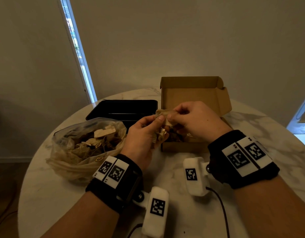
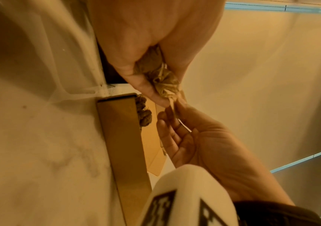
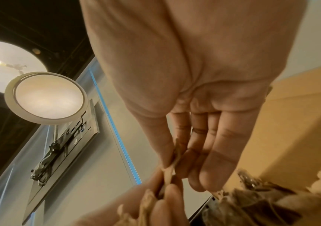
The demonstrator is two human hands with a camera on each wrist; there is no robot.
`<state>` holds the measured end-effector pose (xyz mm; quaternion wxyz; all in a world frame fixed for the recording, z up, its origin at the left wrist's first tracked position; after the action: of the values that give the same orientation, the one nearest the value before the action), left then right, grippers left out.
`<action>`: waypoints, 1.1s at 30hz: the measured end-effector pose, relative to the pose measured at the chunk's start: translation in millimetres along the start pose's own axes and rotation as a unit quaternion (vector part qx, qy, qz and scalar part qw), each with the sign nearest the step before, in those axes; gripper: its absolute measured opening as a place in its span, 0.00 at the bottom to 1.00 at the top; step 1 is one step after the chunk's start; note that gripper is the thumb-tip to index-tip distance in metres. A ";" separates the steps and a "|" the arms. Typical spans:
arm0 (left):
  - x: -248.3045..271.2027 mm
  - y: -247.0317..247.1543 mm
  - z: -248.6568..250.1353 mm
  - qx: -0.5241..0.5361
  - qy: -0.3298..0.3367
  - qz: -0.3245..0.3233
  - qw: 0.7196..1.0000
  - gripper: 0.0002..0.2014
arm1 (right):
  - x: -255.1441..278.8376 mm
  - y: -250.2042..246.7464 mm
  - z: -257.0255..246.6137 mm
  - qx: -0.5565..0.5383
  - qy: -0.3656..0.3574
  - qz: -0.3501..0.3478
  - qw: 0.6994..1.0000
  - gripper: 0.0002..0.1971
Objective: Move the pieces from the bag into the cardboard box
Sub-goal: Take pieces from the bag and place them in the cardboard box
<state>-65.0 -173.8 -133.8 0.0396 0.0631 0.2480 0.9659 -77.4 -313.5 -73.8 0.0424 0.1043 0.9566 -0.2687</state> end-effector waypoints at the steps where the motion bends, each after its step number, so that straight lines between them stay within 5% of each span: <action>1: -0.1 0.5 -0.7 0.001 -0.005 0.000 1.000 0.09 | 0.2 1.5 0.3 -0.014 0.006 -0.006 1.000 0.04; 9: -0.8 -0.8 -3.1 0.019 -0.019 0.012 1.000 0.09 | -0.3 5.2 2.4 -0.089 0.025 -0.011 0.996 0.03; 17: -3.6 -12.4 -0.5 0.028 0.001 0.070 0.997 0.08 | -10.0 -29.9 4.4 -0.130 -0.014 0.124 0.984 0.03; 25: -2.2 -12.2 -0.4 0.009 -0.002 0.071 0.997 0.07 | -10.0 -38.2 7.9 -0.177 0.012 0.124 0.976 0.03; 33: -4.2 -21.7 -3.6 -0.001 -0.028 0.106 0.994 0.08 | -8.1 -63.6 5.7 -0.317 -0.012 0.218 0.923 0.05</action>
<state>-60.4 -157.0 -147.9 -0.0564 0.1161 0.2373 0.9628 -83.5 -370.9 -45.5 0.1419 0.2879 0.9450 0.0635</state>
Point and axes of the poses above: each hand's wrist, its own x-axis away from the middle knuckle, its own y-axis out of the palm, z = x × y, the point moved 8 cm from there along -x, towards the middle knuckle, and after that the axes turned 6 degrees about z, right-handed, at the moved point
